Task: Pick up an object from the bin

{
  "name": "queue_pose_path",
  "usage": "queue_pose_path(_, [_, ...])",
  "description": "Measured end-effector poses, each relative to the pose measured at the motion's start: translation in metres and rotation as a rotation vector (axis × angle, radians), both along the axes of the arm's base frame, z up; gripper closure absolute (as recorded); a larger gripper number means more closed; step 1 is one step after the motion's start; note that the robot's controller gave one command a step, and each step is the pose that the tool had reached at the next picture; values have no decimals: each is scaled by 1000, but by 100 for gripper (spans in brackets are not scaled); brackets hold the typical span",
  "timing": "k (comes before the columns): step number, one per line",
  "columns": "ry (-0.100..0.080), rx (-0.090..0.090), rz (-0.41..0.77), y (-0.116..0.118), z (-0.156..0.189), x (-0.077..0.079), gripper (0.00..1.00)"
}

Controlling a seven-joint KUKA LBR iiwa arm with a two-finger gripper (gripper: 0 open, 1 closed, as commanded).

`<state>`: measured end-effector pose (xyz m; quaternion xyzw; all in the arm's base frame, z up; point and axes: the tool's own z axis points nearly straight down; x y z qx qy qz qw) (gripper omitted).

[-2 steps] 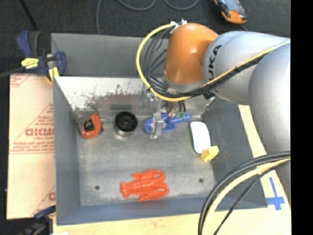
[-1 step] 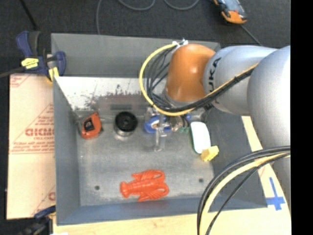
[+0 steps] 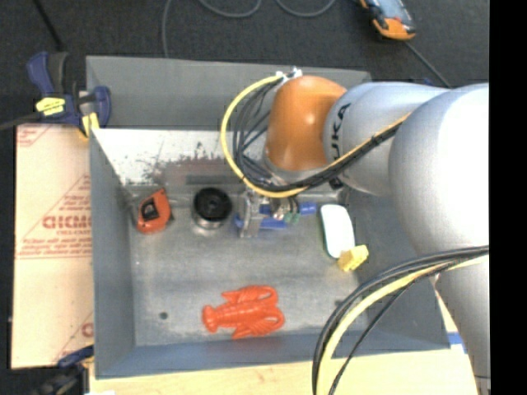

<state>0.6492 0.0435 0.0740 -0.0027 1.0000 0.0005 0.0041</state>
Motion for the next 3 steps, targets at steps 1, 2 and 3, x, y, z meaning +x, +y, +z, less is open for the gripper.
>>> queue_pose_path(1, [0, 0, 0, 0, 0, 0, 100])
queue_pose_path(2, [9, 0, 3, 2, 58, -8, 100])
queue_pose_path(3, [-1, 1, -86, -15, 90, -9, 100])
